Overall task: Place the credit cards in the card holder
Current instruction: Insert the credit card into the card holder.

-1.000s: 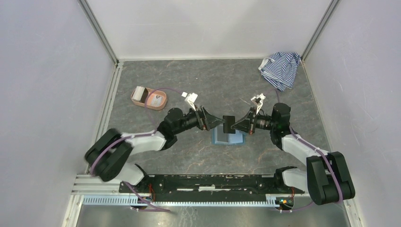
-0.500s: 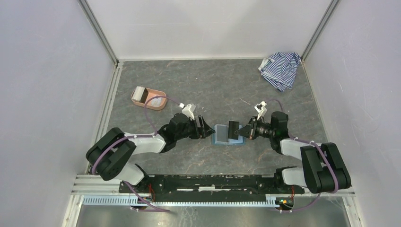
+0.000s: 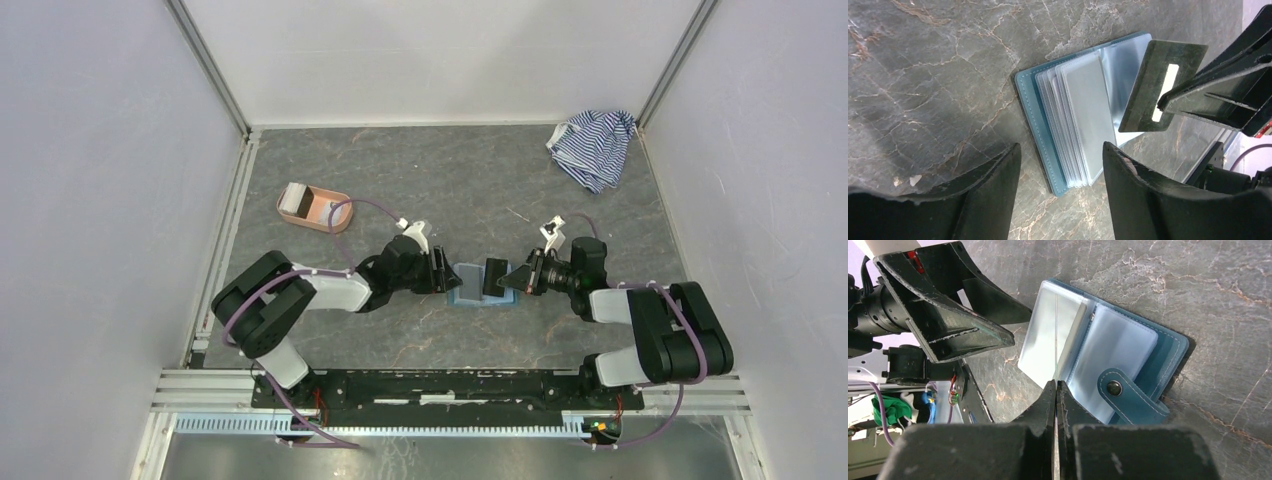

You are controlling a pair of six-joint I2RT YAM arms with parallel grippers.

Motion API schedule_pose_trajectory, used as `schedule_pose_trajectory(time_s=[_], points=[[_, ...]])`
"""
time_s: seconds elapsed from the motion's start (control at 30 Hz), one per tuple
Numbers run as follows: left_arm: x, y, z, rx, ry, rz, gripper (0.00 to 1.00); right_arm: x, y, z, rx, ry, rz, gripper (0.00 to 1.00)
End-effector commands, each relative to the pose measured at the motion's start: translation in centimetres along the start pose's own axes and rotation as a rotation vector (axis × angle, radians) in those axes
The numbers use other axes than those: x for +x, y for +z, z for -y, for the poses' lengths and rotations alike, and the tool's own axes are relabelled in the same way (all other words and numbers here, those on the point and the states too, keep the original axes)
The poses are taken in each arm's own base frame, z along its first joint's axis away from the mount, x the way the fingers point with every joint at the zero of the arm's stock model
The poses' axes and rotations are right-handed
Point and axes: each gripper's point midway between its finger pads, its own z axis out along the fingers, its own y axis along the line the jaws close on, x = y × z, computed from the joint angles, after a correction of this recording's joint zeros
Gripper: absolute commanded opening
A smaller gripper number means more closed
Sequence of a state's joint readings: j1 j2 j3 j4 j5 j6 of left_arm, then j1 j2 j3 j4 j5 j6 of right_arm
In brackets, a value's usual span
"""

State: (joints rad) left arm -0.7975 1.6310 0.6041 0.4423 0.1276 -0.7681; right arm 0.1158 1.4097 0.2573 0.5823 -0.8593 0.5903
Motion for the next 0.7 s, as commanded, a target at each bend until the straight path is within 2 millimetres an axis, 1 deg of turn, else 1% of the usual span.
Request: schedule_pose_trajectory(time_s=[0.0, 0.17, 0.23, 0.43, 0.57, 0.67], points=[[0.5, 0.7, -1.6, -0.088, 0.057, -0.035, 0.66, -0.4, 0.2, -0.1, -0.013, 0.005, 0.015, 0.0], [1.7, 1.1, -3.3, -0.161, 0.051, -0.082, 0.6, -0.2, 0.3, 0.1, -0.011, 0.021, 0.008, 0.0], [2.0, 1.1, -3.7, -0.18, 0.048, -0.094, 0.57, -0.1, 0.3, 0.2, -0.007, 0.025, 0.007, 0.0], [2.8, 1.1, -4.9, -0.231, 0.049, -0.132, 0.51, 0.1, 0.4, 0.3, -0.009, 0.051, -0.004, 0.0], [3.5, 1.2, -5.6, -0.254, 0.05, -0.156, 0.46, -0.2, 0.4, -0.1, -0.03, 0.048, 0.002, 0.0], [4.0, 1.2, -6.1, -0.269, 0.049, -0.174, 0.44, -0.6, 0.2, -0.4, -0.038, 0.037, 0.014, 0.0]])
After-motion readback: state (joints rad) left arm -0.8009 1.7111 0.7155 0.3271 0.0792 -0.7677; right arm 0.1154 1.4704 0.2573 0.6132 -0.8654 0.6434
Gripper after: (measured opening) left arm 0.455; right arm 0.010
